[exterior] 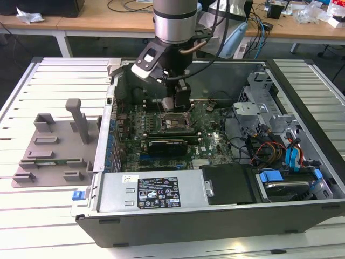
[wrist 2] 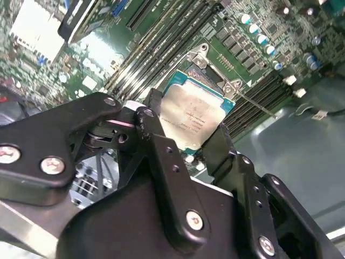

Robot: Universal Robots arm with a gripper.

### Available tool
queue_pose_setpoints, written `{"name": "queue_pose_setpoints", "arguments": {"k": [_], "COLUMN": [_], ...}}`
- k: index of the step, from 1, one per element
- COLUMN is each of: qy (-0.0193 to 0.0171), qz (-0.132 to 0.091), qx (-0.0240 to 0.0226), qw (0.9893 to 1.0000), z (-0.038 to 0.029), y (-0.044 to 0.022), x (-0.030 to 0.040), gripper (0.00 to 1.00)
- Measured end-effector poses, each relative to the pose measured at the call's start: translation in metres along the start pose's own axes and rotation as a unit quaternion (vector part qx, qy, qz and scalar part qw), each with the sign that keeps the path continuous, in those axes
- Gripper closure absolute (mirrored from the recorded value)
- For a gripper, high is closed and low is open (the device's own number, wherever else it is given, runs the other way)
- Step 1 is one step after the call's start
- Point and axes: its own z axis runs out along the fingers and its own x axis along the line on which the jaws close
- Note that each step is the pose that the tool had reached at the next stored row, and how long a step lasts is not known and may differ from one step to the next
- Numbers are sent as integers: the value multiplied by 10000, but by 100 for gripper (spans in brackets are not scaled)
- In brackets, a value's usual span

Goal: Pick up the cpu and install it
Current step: 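Place the cpu into insertion slot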

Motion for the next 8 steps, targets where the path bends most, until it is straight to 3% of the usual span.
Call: {"name": "queue_pose_setpoints", "arguments": {"k": [2, 5, 8], "qy": [-19, -44, -58], "qz": [357, 791, 795], "qx": [3, 7, -104], "qw": [9994, 9969, 9968], "z": [4, 9, 24], "y": [0, -1, -1], "x": [0, 1, 1], "gripper": [45, 45, 45]}}
